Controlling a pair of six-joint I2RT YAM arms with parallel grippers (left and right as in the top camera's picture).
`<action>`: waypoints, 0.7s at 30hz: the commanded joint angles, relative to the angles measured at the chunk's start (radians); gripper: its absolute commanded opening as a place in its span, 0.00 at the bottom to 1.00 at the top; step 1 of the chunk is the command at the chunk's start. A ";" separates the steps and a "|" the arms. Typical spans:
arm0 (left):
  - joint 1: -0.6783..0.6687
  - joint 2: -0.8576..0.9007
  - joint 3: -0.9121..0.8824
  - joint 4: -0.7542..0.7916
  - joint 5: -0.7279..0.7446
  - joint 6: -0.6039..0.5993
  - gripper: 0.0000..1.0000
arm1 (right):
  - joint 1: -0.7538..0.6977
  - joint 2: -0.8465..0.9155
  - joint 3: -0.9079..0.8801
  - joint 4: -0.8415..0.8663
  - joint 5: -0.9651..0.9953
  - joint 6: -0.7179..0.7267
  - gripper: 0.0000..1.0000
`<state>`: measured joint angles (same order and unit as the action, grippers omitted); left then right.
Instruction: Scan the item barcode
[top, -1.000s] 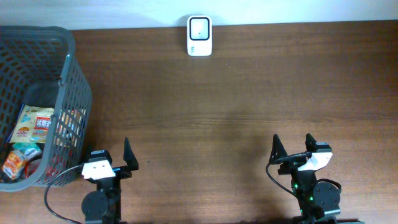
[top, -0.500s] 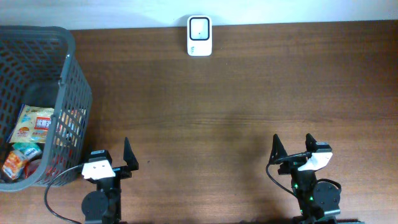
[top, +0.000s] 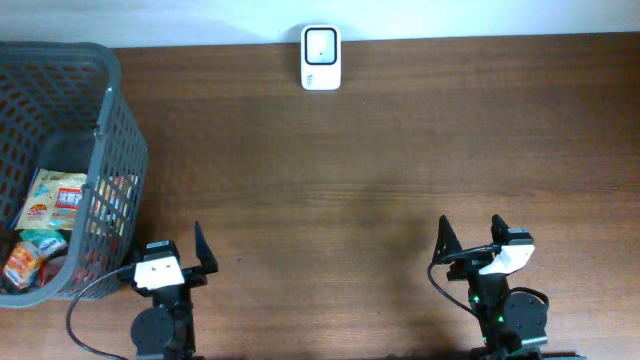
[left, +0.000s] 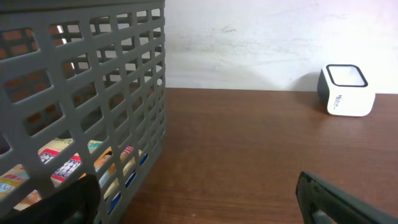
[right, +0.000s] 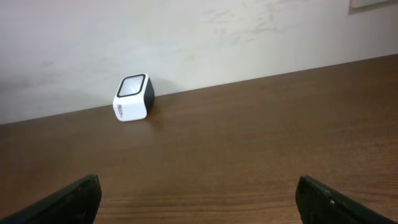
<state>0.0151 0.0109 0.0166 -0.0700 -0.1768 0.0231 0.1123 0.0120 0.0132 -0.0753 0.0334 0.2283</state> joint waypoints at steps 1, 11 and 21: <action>-0.005 -0.005 -0.007 0.010 0.198 0.023 0.99 | 0.005 -0.006 -0.008 -0.004 0.001 -0.003 0.98; -0.006 -0.003 0.106 0.432 0.608 0.023 0.99 | 0.005 -0.006 -0.008 -0.004 0.001 -0.003 0.98; -0.006 0.222 0.504 0.282 0.894 0.024 0.99 | 0.005 -0.006 -0.008 -0.004 0.001 -0.003 0.98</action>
<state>0.0124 0.2276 0.4995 0.1463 0.5564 0.0391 0.1123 0.0120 0.0132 -0.0753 0.0334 0.2287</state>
